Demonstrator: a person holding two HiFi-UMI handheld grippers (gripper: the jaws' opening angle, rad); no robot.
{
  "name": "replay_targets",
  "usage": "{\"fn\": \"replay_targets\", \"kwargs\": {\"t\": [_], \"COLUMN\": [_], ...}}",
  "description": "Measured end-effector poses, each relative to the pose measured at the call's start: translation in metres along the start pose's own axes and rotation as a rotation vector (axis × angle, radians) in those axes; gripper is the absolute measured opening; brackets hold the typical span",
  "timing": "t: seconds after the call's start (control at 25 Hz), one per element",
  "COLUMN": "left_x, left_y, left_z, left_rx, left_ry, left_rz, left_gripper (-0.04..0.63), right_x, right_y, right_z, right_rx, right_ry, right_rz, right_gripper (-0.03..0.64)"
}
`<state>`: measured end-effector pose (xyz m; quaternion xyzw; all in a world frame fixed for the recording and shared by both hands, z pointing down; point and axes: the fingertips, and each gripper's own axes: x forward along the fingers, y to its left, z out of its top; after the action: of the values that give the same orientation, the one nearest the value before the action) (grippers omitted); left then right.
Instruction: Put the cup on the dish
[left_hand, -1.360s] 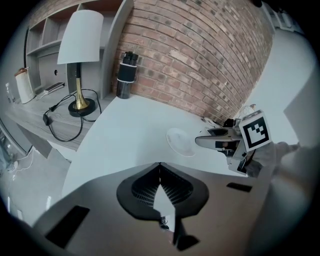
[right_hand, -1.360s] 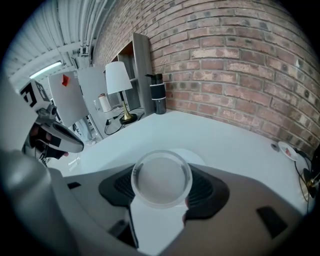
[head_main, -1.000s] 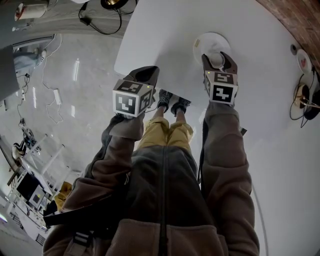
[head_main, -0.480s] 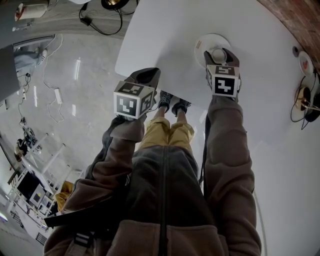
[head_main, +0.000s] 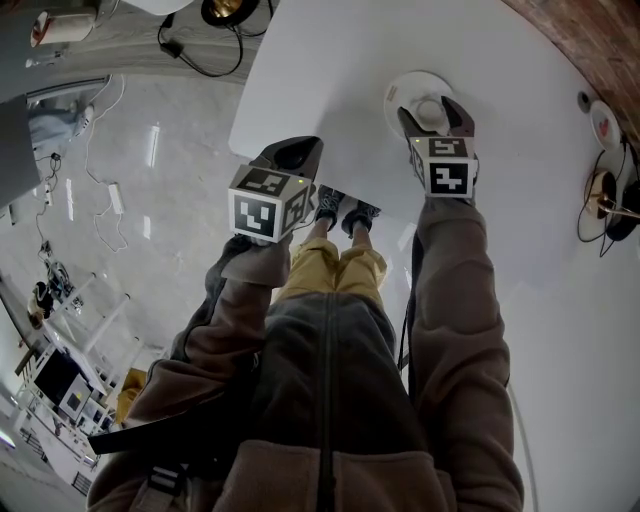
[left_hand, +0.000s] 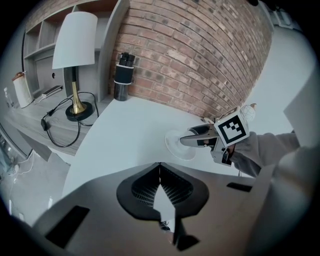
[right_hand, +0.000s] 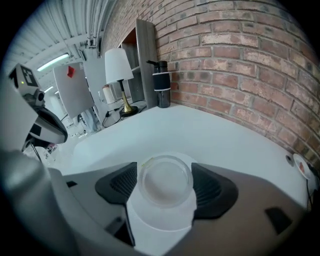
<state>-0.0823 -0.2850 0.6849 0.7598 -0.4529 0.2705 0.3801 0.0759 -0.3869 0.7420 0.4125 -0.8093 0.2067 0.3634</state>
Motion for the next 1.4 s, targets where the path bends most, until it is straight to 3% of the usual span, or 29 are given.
{"fn": "replay_targets", "kwargs": {"t": [0.2, 0.36, 0.48, 0.8, 1.04, 1.2, 1.4], "left_x": [-0.016, -0.037, -0.058, -0.14, -0.197, -0.23, -0.26], "left_y": [-0.005, -0.026, -0.056, -0.135, -0.176, -0.196, -0.224], "left_z": [0.024, 0.074, 0.117, 0.205, 0.244, 0.266, 0.289], "left_rx": [0.026, 0.059, 0.132, 0.257, 0.317, 0.361, 0.412], "left_ry": [-0.047, -0.181, -0.286, -0.543, -0.7, -0.775, -0.85], "left_rz": [0.022, 0.017, -0.015, -0.063, -0.084, -0.092, -0.087], "left_gripper": [0.005, 0.005, 0.005, 0.005, 0.005, 0.005, 0.005], "right_x": [-0.04, -0.092, -0.136, -0.265, -0.345, -0.39, -0.436], "right_y": [-0.001, -0.011, -0.012, 0.001, -0.001, -0.003, -0.004], "right_z": [0.018, 0.046, 0.075, 0.145, 0.168, 0.189, 0.218], "right_rx": [0.007, 0.019, 0.032, 0.014, 0.098, 0.142, 0.124], "right_ry": [-0.091, -0.19, -0.276, -0.51, -0.648, -0.74, -0.823], "right_rz": [-0.007, -0.069, -0.091, -0.201, -0.301, -0.324, -0.362], "right_gripper": [0.322, 0.322, 0.319, 0.156, 0.016, 0.003, 0.003]}}
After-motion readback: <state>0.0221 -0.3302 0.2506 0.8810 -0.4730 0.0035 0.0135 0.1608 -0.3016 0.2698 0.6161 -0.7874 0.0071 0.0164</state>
